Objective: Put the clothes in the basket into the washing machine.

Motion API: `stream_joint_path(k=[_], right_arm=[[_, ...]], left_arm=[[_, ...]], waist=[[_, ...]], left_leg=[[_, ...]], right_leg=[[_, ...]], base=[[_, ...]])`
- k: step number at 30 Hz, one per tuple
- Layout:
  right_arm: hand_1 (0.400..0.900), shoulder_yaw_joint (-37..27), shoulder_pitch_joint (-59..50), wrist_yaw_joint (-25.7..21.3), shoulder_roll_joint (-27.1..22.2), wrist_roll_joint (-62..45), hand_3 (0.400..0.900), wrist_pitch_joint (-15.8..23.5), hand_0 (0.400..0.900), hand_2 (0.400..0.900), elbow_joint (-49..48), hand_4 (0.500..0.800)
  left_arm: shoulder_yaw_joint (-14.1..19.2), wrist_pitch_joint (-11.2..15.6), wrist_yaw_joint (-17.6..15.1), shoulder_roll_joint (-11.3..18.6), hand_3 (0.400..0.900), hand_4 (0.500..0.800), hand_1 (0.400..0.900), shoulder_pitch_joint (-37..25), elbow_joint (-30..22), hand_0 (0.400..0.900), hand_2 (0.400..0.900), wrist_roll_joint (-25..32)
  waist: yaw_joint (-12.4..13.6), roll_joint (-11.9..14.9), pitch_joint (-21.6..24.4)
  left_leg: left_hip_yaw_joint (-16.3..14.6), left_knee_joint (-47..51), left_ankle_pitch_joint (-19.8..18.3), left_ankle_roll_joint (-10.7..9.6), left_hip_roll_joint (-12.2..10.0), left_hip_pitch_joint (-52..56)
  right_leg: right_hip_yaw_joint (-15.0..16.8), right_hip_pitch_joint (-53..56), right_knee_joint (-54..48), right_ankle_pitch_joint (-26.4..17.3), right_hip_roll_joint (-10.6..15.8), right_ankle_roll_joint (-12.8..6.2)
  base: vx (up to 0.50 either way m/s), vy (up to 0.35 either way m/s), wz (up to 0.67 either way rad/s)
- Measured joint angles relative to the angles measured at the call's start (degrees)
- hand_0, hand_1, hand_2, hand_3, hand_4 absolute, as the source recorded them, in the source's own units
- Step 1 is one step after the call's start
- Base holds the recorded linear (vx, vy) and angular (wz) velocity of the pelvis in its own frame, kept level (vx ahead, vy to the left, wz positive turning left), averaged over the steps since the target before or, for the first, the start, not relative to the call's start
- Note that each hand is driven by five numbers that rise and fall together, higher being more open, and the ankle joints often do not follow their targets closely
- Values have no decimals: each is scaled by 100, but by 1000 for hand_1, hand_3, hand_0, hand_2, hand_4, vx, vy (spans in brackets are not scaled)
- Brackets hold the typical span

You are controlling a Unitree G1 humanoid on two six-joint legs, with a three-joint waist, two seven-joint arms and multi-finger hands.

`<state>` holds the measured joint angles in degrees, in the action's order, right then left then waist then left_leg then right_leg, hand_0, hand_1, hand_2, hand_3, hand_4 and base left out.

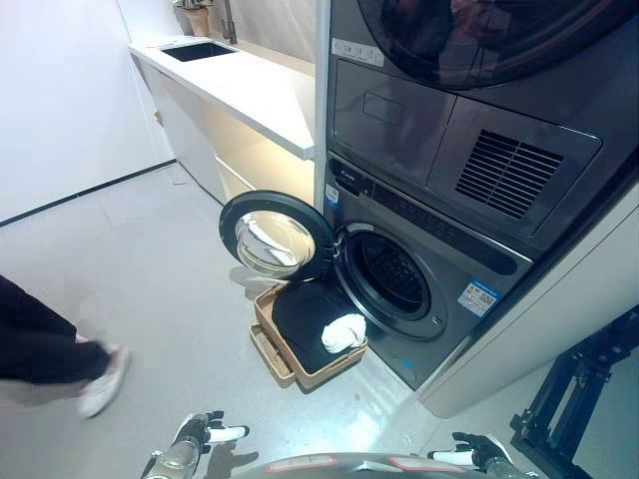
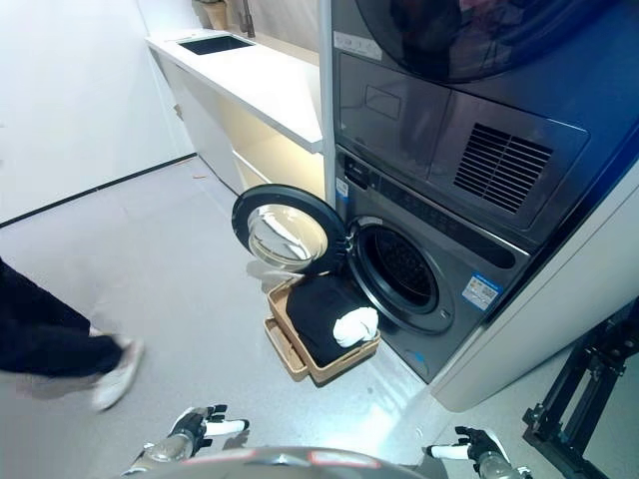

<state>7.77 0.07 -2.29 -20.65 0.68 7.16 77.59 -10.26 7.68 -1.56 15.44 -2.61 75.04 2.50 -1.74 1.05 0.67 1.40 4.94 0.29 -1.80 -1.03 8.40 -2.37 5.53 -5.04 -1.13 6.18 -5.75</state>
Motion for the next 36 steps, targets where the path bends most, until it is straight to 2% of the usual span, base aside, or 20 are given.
stream_joint_path(k=[12,21,29,31,32,33,35,36], right_arm=[[900,1,-10,0,0,-2,900,0,900,900,0,800],[900,122,-124,17,49,-6,900,-10,900,900,-20,800],[900,125,-159,35,63,-7,900,-20,900,900,-25,800],[900,122,-226,33,52,-9,900,-31,900,900,-25,800],[900,120,-231,30,38,-15,900,-39,900,900,-22,800],[900,106,-310,31,29,-19,900,-47,900,900,-31,800],[900,101,-366,34,46,-75,900,-51,900,900,-18,800],[900,106,-361,28,46,-128,900,-49,900,900,12,800]], left_arm=[[-1,-1,0,2,900,800,900,-1,0,900,900,37],[-4,-3,7,24,900,800,900,-29,4,900,900,112],[-4,1,38,33,900,800,900,-83,3,900,900,139],[-8,-1,50,26,900,800,900,-83,3,900,900,139],[-9,-4,64,11,900,800,900,-105,5,900,900,139],[-14,-4,81,-2,900,800,900,-149,12,900,900,138],[-24,-2,82,24,900,800,900,-281,26,900,900,138],[-23,-2,91,21,900,800,900,-325,29,900,900,137]], waist=[[-2,32,-35],[0,73,-184],[40,-32,-239],[51,-44,-247],[42,-61,-283],[49,-54,-355],[49,42,-475],[-8,51,-546]], left_leg=[[-12,2,-17,6,9,-8],[-148,-1,-44,51,51,-31],[-245,-1,-81,146,176,-8],[-278,-2,-95,194,225,-22],[-269,-44,-134,260,294,-30],[-268,-60,-130,283,273,-9],[-243,-161,-193,399,434,52],[-237,-204,-228,463,549,102]], right_leg=[[22,-29,17,0,2,0],[183,-221,231,31,39,-43],[222,-273,315,74,156,-103],[304,-422,530,142,201,-194],[317,-554,823,175,219,-191],[335,-734,1255,315,236,-104],[351,-1001,2005,540,364,-111],[339,-1157,2444,520,412,-108]], base=[[-2,14,-2],[23,110,-7],[35,114,-6],[24,170,-7],[17,153,-2],[2,128,1],[1,191,6],[-5,154,4]])
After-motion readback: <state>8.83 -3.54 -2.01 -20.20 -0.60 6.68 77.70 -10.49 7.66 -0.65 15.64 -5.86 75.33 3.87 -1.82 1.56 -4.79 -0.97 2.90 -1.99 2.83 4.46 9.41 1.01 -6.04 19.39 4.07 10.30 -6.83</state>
